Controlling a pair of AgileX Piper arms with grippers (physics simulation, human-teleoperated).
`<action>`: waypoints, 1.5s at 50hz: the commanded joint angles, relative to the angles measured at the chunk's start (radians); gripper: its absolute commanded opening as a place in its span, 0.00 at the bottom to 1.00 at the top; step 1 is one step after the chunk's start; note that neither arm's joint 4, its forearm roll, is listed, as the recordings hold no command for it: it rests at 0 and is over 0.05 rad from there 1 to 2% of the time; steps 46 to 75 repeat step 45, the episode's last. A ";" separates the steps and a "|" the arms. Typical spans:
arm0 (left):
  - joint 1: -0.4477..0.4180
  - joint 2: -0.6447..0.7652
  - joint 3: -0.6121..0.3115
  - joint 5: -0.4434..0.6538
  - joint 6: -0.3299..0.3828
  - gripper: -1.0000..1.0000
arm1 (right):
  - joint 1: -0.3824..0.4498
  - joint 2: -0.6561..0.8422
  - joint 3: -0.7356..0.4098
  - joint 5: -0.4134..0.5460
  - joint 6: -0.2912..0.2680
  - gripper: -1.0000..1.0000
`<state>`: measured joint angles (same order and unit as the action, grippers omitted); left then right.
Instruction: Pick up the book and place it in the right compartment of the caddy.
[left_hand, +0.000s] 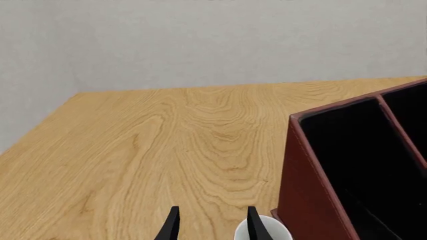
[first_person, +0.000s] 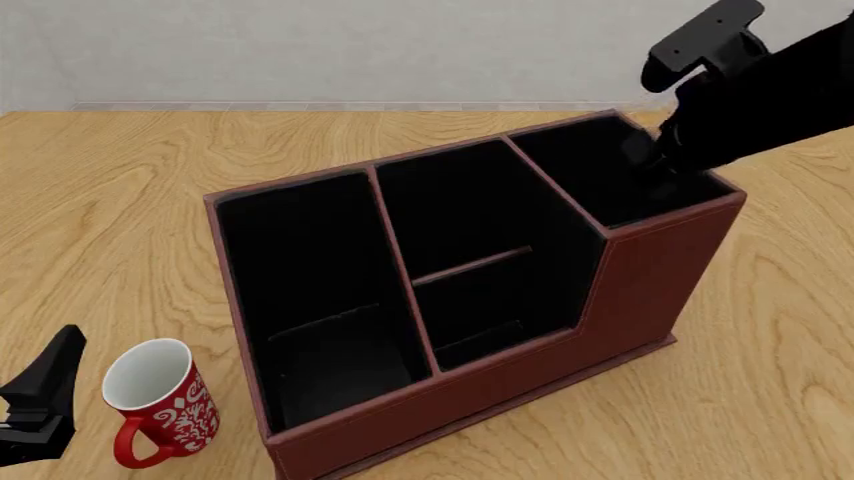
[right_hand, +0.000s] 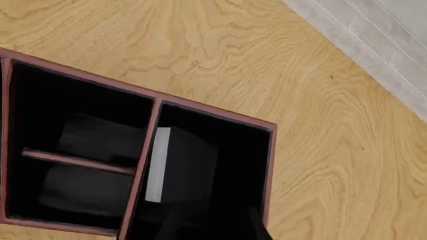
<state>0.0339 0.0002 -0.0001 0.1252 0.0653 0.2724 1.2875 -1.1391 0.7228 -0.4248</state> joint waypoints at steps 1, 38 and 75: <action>-0.008 0.000 0.000 -0.007 0.001 1.00 | 0.029 -0.104 0.012 0.049 -0.057 1.00; -0.027 0.000 -0.043 -0.011 0.029 1.00 | 0.207 -0.800 0.320 -0.021 -0.095 1.00; -0.019 0.000 -0.054 -0.019 0.044 1.00 | 0.206 -0.949 0.349 -0.049 -0.104 1.00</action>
